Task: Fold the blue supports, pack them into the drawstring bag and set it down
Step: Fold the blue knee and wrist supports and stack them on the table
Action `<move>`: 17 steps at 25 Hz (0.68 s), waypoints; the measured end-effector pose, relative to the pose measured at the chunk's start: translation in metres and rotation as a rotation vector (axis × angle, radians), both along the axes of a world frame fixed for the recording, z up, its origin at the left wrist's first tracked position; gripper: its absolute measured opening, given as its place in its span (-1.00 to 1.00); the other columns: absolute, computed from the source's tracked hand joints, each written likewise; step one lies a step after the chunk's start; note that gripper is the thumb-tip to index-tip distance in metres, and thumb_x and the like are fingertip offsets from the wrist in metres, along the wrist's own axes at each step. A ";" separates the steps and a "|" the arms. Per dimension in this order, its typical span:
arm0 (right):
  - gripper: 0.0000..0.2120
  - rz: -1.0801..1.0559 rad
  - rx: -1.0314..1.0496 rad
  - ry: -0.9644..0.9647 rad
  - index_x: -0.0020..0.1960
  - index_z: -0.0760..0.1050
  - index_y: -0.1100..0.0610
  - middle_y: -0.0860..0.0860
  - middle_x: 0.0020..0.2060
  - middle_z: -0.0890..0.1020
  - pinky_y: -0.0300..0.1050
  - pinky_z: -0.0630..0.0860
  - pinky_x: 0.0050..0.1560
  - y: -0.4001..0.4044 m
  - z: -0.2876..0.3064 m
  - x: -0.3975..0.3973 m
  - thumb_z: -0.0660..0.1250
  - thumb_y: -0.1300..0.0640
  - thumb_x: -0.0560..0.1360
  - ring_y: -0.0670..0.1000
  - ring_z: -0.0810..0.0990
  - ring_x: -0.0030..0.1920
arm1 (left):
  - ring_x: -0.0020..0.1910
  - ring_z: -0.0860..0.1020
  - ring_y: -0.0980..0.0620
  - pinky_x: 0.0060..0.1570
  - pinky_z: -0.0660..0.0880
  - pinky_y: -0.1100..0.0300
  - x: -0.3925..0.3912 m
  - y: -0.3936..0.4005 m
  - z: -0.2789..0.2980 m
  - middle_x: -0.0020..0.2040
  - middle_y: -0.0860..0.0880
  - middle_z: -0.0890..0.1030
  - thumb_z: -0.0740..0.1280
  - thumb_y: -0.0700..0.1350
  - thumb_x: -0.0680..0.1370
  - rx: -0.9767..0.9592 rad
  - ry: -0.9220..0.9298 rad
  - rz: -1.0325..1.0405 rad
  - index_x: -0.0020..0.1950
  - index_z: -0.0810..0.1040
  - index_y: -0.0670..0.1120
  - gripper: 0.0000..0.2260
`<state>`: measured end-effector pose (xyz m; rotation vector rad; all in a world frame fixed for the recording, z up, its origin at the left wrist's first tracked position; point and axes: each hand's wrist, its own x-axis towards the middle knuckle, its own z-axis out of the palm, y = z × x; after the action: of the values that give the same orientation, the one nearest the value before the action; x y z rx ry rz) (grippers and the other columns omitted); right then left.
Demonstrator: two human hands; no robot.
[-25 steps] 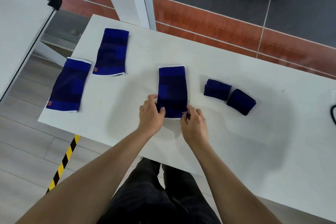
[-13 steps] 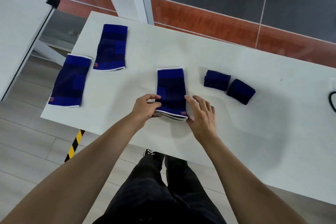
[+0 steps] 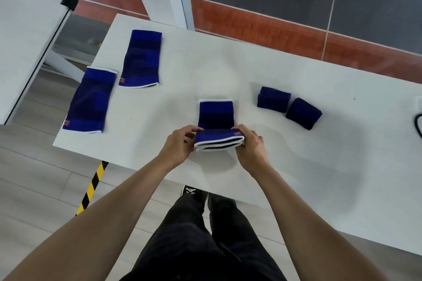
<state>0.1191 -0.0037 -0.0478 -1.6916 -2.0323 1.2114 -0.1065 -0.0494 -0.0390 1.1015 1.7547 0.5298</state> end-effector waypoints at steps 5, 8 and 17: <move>-0.66 -0.139 -0.124 -0.060 -0.21 0.34 -0.02 -0.04 -0.28 0.51 0.11 0.38 0.09 0.011 0.007 -0.011 0.06 -0.10 0.68 0.09 0.47 -0.13 | -0.38 0.61 0.00 -0.18 0.54 0.11 0.012 0.013 0.004 -0.16 0.01 0.67 0.21 0.18 0.62 -0.098 0.063 0.105 -0.11 0.60 -0.03 -0.66; -0.63 -0.199 -0.180 -0.097 -0.23 0.33 0.00 0.00 -0.27 0.51 0.15 0.42 0.08 0.020 0.006 -0.022 0.02 -0.10 0.69 0.14 0.48 -0.11 | -0.32 0.64 -0.07 -0.18 0.55 0.10 0.015 0.021 0.001 -0.17 -0.10 0.68 0.16 0.21 0.63 -0.112 0.128 0.118 -0.12 0.57 -0.10 -0.58; -0.57 -0.164 -0.150 -0.356 -0.09 0.46 0.12 0.09 -0.11 0.65 0.09 0.36 0.17 0.035 -0.007 -0.037 -0.07 -0.06 0.71 0.16 0.52 -0.05 | -0.32 0.46 -0.13 -0.37 0.28 0.11 0.032 0.044 -0.004 -0.41 -0.01 0.43 0.20 0.15 0.63 -0.135 0.363 0.170 -0.36 0.33 -0.07 -0.56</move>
<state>0.0825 0.0310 -0.0553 -2.2347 -1.9755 1.0961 -0.0749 -0.0050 -0.0425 1.0034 2.1808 0.3196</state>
